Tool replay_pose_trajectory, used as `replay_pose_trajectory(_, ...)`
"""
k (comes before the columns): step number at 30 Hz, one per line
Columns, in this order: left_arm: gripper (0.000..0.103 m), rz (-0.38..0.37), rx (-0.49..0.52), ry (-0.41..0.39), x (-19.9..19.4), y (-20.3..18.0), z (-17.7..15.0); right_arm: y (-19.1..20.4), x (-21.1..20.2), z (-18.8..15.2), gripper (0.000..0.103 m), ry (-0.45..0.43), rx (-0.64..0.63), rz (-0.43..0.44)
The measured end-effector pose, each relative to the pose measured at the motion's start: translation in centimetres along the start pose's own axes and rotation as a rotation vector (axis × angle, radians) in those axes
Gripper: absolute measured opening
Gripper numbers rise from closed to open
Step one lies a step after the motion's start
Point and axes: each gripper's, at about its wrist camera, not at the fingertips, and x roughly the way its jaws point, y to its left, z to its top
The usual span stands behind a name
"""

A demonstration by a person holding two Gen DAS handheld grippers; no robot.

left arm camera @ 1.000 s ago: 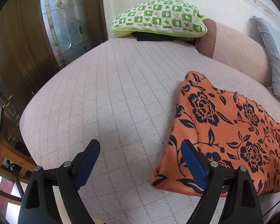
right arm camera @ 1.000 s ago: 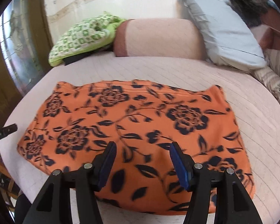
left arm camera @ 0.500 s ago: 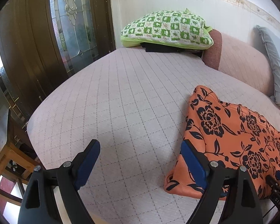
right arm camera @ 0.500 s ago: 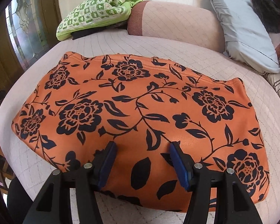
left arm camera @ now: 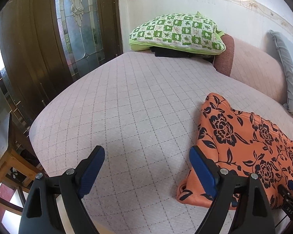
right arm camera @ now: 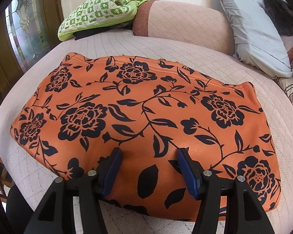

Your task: Fold small clothes

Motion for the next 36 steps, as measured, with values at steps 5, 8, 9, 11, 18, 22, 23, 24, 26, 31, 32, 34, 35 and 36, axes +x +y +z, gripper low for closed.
replay_pose_trajectory(5, 0.089, -0.014, -0.004, 0.038, 0.9, 0.7, -0.4, 0.1, -0.8, 0.7, 0.063, -0.006, 0.014, 0.018)
replay_pose_trajectory(8, 0.089, -0.028, 0.001, 0.083, 1.7, 1.1, -1.3, 0.9, -1.7, 2.4, 0.063, -0.038, 0.034, 0.092)
replay_pose_trajectory(9, 0.089, -0.037, 0.002, 0.108, 2.2, 1.2, -1.8, 1.4, -1.7, 3.3, 0.063, -0.045, 0.037, 0.122)
replay_pose_trajectory(11, 0.089, -0.051, 0.000, 0.138, 2.7, 1.3, -2.4, 2.8, -1.2, 5.5, 0.063, -0.048, 0.040, 0.191)
replay_pose_trajectory(18, 0.089, -0.180, -0.002, 0.142, 2.1, 0.7, -3.5, 9.7, 3.7, 13.5, 0.069, 0.052, 0.040, 0.375)
replay_pose_trajectory(22, 0.089, -0.248, 0.009, 0.151, 2.4, -0.3, -3.6, 13.5, 7.4, 17.1, 0.069, 0.177, 0.064, 0.436)
replay_pose_trajectory(23, 0.089, -0.269, 0.009, 0.152, 2.6, -0.6, -3.7, 14.5, 8.2, 17.9, 0.069, 0.210, 0.066, 0.435)
replay_pose_trajectory(24, 0.089, -0.284, 0.011, 0.155, 2.8, -0.9, -3.7, 15.2, 8.8, 18.6, 0.069, 0.233, 0.063, 0.428)
replay_pose_trajectory(26, 0.089, -0.329, 0.008, 0.169, 3.4, -1.2, -3.7, 17.0, 10.1, 20.0, 0.072, 0.299, 0.035, 0.393)
replay_pose_trajectory(31, 0.089, -0.492, -0.012, 0.242, 5.8, -2.1, -3.7, 20.6, 13.4, 21.2, 0.073, 0.495, -0.025, 0.260)
replay_pose_trajectory(32, 0.089, -0.513, -0.020, 0.257, 6.3, -2.2, -3.8, 21.2, 13.9, 21.1, 0.073, 0.513, -0.037, 0.235)
replay_pose_trajectory(34, 0.088, -0.570, -0.033, 0.254, 6.7, -2.4, -3.8, 23.1, 15.1, 20.7, 0.075, 0.559, -0.094, 0.145)
replay_pose_trajectory(35, 0.088, -0.586, -0.029, 0.246, 6.6, -2.5, -3.8, 24.0, 15.9, 20.3, 0.075, 0.592, -0.134, 0.098)
replay_pose_trajectory(36, 0.085, -0.640, -0.032, 0.245, 6.5, -2.5, -3.8, 24.7, 16.5, 19.8, 0.077, 0.609, -0.171, 0.055)
